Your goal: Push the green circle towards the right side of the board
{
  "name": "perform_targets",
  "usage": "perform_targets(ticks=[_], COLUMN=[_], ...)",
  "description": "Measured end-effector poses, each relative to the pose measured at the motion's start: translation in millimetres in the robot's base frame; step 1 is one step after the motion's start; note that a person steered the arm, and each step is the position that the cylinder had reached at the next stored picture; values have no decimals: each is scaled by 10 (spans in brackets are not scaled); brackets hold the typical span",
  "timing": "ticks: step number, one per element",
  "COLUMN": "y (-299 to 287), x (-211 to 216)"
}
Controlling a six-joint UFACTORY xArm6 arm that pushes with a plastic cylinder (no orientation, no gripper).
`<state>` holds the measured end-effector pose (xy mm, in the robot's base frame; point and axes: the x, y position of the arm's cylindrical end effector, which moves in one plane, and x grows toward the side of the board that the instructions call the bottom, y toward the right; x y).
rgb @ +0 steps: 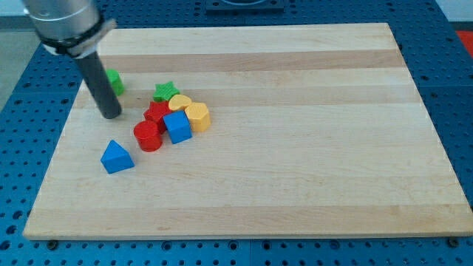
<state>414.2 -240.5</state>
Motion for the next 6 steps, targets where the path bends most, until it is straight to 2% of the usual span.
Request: perform_targets(ticks=[1,2,5,6], y=[-313,-373,631,517], x=[-196,-451,-939,-1156])
